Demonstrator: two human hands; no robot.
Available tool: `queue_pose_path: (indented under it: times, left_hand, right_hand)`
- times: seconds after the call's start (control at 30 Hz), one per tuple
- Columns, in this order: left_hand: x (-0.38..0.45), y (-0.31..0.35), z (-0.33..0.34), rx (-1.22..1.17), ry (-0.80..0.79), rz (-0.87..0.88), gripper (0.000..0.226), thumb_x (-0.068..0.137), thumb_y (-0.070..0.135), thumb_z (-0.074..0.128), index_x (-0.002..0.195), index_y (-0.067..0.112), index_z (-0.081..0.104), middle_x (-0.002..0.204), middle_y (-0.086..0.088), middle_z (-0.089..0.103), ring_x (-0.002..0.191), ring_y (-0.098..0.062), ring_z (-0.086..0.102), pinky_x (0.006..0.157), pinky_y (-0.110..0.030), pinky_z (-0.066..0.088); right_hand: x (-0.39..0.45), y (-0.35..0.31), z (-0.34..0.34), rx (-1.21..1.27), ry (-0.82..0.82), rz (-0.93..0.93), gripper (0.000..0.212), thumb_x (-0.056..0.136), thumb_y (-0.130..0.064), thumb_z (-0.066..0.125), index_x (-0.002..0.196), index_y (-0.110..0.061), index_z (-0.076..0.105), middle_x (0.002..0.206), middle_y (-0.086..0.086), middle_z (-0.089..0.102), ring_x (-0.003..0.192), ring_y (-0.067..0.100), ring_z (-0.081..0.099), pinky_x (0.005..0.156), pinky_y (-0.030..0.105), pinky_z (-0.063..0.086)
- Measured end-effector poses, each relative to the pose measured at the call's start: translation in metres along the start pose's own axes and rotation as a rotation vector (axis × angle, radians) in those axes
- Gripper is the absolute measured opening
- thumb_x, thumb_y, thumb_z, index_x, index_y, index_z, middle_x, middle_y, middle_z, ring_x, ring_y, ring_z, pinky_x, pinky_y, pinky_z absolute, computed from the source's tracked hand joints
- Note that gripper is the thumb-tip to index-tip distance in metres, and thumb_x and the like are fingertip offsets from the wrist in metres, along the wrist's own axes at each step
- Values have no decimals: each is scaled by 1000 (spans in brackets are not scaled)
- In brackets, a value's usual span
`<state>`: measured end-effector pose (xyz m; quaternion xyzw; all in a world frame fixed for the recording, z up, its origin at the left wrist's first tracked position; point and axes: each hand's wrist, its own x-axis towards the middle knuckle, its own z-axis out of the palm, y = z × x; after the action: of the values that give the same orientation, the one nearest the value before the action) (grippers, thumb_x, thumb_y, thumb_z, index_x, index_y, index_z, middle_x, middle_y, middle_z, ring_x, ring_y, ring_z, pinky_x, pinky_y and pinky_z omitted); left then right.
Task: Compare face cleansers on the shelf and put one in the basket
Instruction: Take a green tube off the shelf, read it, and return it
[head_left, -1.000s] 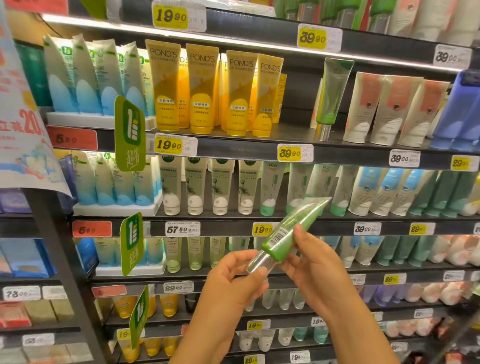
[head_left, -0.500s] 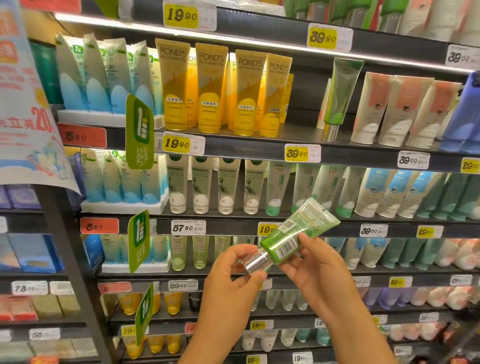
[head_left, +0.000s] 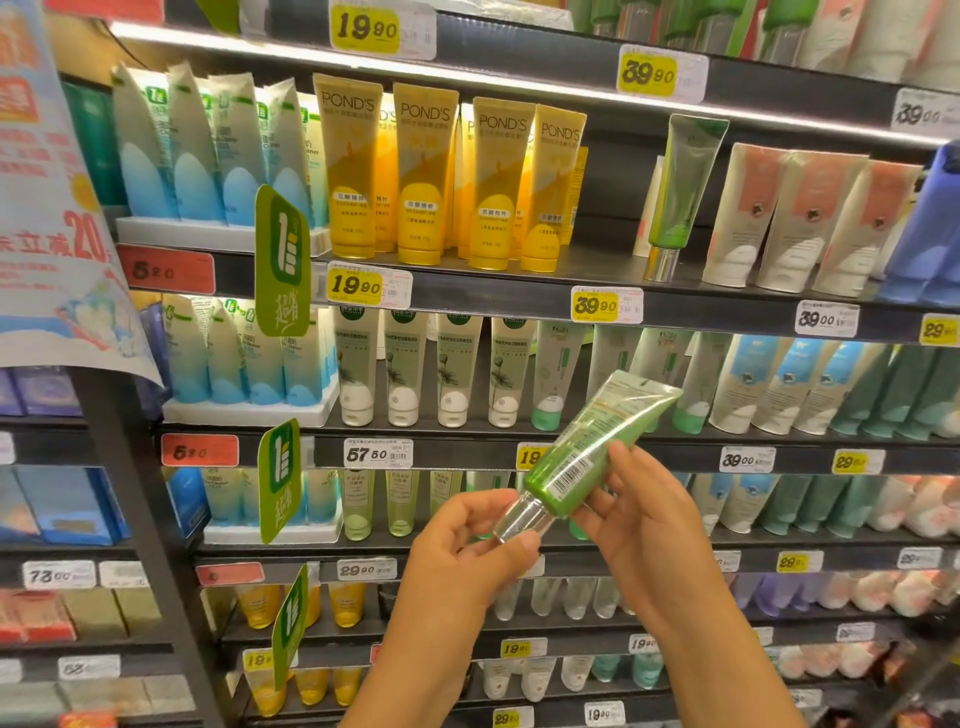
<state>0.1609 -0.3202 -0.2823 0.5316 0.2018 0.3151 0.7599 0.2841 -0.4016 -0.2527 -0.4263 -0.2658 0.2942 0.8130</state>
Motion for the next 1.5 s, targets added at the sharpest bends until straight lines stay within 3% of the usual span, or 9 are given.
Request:
queue_pose_path:
  times: [0.1, 0.23, 0.4, 0.63, 0.8, 1.1, 1.17, 1.27, 1.5]
  left_hand:
    - [1, 3, 0, -257, -45, -109, 29, 60, 6, 74, 89, 9, 72, 94, -9, 73, 80, -17, 70, 66, -26, 57]
    - [1, 6, 1, -469, -87, -266, 40, 62, 0, 68, 102, -4, 65, 91, -18, 72, 70, -20, 70, 58, -27, 57]
    - [-2, 10, 3, -584, -152, -333, 40, 64, 3, 67, 102, -10, 63, 89, -23, 68, 66, -24, 68, 57, -29, 58]
    - [-8, 16, 3, -620, -239, -440, 49, 66, 9, 69, 109, -11, 57, 84, -29, 64, 61, -30, 66, 53, -34, 57]
    - [-11, 20, 6, -624, -302, -471, 30, 67, 13, 74, 85, -10, 71, 83, -27, 63, 61, -28, 66, 54, -34, 58]
    - [3, 16, 35, -620, -461, -543, 39, 57, 9, 77, 90, -10, 70, 81, -27, 63, 61, -28, 67, 56, -35, 59]
    - [8, 17, 42, -594, -496, -539, 32, 64, 7, 79, 90, -10, 71, 82, -28, 63, 63, -29, 67, 57, -35, 59]
    - [18, 22, 51, -526, -553, -506, 26, 71, 7, 66, 90, -10, 71, 85, -29, 65, 67, -30, 68, 59, -34, 60]
    - [48, 25, 63, -401, -578, -403, 25, 72, 0, 61, 94, -9, 70, 97, -29, 67, 82, -32, 69, 67, -34, 60]
  right_hand:
    - [1, -2, 0, 72, -4, 1, 37, 82, -28, 51, 110, -5, 61, 99, 15, 67, 89, 26, 66, 77, 39, 57]
    - [1, -3, 2, 117, -13, 15, 47, 83, -24, 49, 123, 0, 54, 114, 20, 65, 94, 29, 65, 81, 42, 57]
    - [0, -5, 4, 99, -48, 4, 41, 82, -16, 53, 122, -6, 56, 95, 9, 70, 82, 20, 68, 66, 30, 58]
    - [-1, 0, 3, 132, -4, 44, 36, 78, -20, 59, 111, -6, 60, 89, 8, 69, 76, 17, 68, 63, 33, 58]
    - [-2, 2, 2, 98, 50, 87, 38, 77, -24, 61, 109, -4, 60, 81, 8, 69, 69, 18, 67, 62, 35, 58]
    - [-6, -29, -17, 0, 151, 24, 40, 73, -28, 65, 107, -7, 60, 79, 5, 71, 69, 17, 69, 56, 32, 56]
    - [-3, -38, -21, -27, 154, 4, 38, 73, -28, 64, 105, -7, 59, 76, 4, 71, 66, 16, 69, 54, 29, 55]
    - [3, -50, -24, -64, 161, -42, 31, 74, -28, 62, 98, -8, 60, 71, 1, 70, 62, 13, 67, 54, 27, 55]
    - [21, -72, -28, -196, 131, -73, 55, 69, -20, 66, 121, -7, 51, 96, 7, 70, 83, 17, 70, 69, 29, 58]
